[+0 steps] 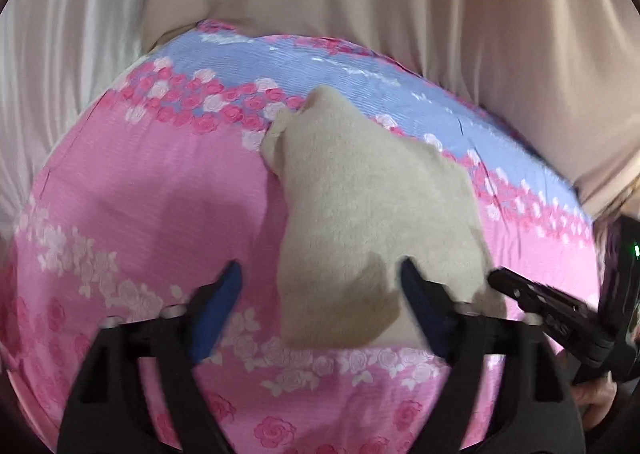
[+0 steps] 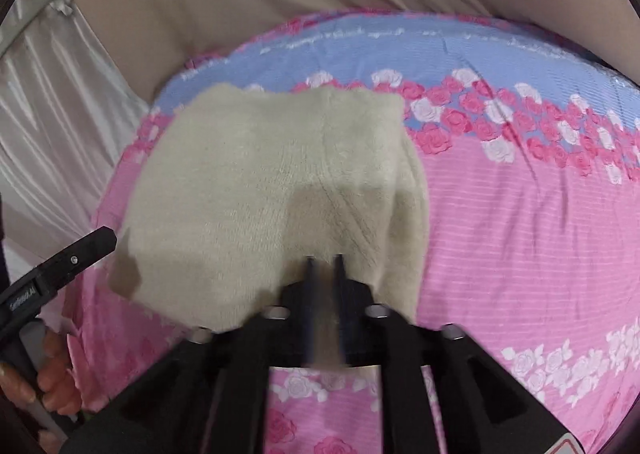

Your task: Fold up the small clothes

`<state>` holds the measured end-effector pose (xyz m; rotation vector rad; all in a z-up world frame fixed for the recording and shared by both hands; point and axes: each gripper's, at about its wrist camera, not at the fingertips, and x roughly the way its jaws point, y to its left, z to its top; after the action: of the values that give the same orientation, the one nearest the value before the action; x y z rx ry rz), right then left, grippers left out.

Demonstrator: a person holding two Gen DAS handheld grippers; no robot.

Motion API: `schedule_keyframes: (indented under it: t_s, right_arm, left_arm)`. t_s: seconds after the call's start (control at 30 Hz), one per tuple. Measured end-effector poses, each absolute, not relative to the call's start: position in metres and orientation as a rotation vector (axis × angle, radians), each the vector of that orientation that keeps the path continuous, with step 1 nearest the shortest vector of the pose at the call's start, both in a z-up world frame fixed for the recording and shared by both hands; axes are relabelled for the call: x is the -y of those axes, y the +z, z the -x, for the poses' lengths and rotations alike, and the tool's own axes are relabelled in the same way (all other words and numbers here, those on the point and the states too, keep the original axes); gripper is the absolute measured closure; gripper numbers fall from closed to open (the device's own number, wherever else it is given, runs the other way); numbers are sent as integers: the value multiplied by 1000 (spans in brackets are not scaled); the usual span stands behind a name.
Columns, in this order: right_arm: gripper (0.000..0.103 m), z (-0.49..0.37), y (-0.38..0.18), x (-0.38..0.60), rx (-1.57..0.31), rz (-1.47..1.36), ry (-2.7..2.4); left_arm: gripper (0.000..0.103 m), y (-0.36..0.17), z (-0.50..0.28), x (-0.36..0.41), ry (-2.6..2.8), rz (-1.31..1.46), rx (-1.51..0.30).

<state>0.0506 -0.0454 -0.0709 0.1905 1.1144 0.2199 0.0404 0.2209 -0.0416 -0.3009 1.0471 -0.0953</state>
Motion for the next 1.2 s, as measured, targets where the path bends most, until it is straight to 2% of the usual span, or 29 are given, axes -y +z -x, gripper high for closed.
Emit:
schedule_keyframes:
  t_s: [0.03, 0.1, 0.17, 0.2, 0.23, 0.33, 0.43, 0.53, 0.7, 0.77, 0.83, 0.87, 0.97, 1.1, 1.2]
  right_arm:
    - [46, -46, -73, 51, -1110, -205, 216]
    - [46, -47, -83, 61, -1147, -242, 201]
    - [53, -50, -87, 66, -1158, -289, 200]
    - [68, -50, -84, 63, -1149, -294, 215]
    - [79, -50, -81, 60, -1140, -283, 228]
    - [85, -52, -82, 37, -1139, -171, 258]
    - [85, -53, -123, 15, -1256, -78, 268]
    - [85, -44, -109, 9, -1203, -36, 242]
    - [86, -40, -61, 11, -1078, -86, 281]
    - [86, -53, -78, 4, -1120, -76, 281]
    - [85, -74, -115, -4, -1234, -118, 298]
    - [85, -76, -119, -6, -1230, -131, 304]
    - [84, -77, -95, -8, -1238, -104, 284]
    - [84, -50, -41, 5, -1088, -100, 205]
    - [81, -29, -20, 15, -1041, -120, 134]
  left_arm:
    - [15, -45, -39, -228, -94, 326, -1053]
    - [15, -59, -44, -240, -70, 374, -1088]
    - [16, -73, -50, -245, -56, 410, -1118]
    - [20, -77, -53, -243, -65, 408, -1136]
    - [31, -81, -54, -239, -78, 390, -1157]
    - [45, -98, -55, -230, -81, 306, -1247]
    - [46, -121, -50, -236, -22, 326, -1308]
    - [45, -128, -47, -236, -6, 334, -1303]
    - [46, -59, -35, -221, -56, 249, -1137]
    - [42, -47, -41, -210, -41, 183, -1091]
    - [39, -67, -57, -199, -16, 122, -1137]
    - [39, -86, -63, -197, -3, 100, -1181]
    - [38, -101, -63, -206, 8, 131, -1203]
    - [39, -64, -50, -204, 4, 134, -1162]
    - [35, -35, -40, -191, -9, 108, -1122]
